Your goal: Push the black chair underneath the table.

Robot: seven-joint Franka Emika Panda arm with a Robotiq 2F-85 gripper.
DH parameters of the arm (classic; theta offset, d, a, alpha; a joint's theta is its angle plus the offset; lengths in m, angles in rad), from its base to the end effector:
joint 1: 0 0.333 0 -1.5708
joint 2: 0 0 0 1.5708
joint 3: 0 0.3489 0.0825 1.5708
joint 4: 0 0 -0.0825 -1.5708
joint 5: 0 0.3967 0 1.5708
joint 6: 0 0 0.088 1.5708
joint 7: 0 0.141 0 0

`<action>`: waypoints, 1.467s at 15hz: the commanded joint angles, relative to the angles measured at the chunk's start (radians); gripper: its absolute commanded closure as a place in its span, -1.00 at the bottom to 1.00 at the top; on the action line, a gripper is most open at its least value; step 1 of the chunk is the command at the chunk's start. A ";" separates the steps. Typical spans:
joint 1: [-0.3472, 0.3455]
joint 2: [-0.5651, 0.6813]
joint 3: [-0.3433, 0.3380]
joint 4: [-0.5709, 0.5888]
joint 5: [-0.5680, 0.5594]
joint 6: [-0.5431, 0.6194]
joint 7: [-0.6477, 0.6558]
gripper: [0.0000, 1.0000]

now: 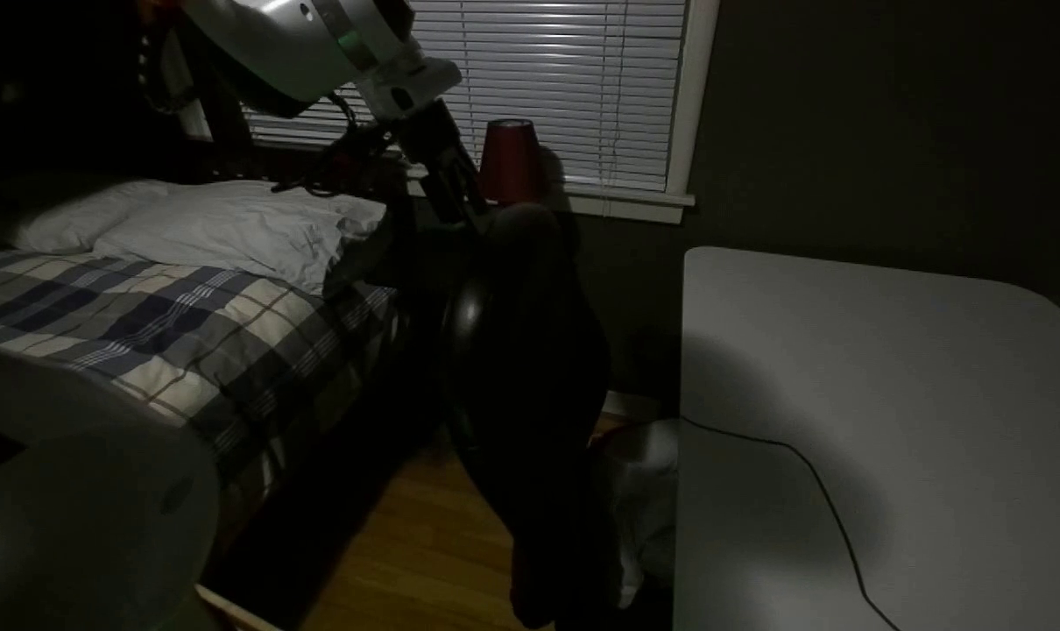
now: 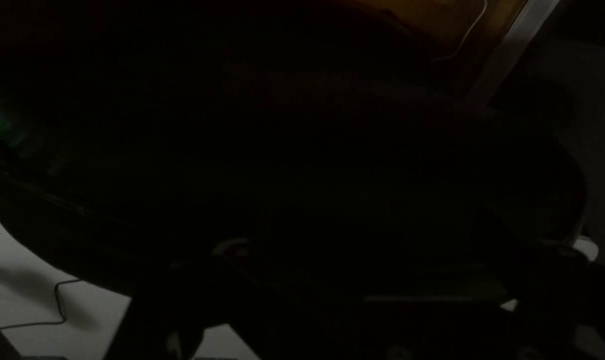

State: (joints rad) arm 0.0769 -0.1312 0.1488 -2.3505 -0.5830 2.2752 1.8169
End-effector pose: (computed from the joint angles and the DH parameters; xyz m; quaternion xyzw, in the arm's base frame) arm 0.4963 0.0859 0.3864 0.7970 -0.5566 0.2116 0.1012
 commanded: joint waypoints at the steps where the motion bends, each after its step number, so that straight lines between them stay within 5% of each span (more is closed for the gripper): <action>1: -0.045 -0.061 -0.028 -0.039 -0.126 0.043 -0.044 -1.00; 7: -0.063 -0.097 -0.062 -0.048 -0.172 0.123 -0.158 -1.00; 13: 0.015 -0.188 -0.038 -0.065 0.112 0.139 -0.533 -1.00; 18: 0.076 -0.240 -0.041 -0.042 0.450 -0.007 -0.890 -1.00; 22: 0.065 -0.286 -0.058 -0.047 0.574 -0.147 -1.178 -1.00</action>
State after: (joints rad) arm 0.1416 -0.3688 0.1130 -2.3739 -0.0951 2.2065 0.8283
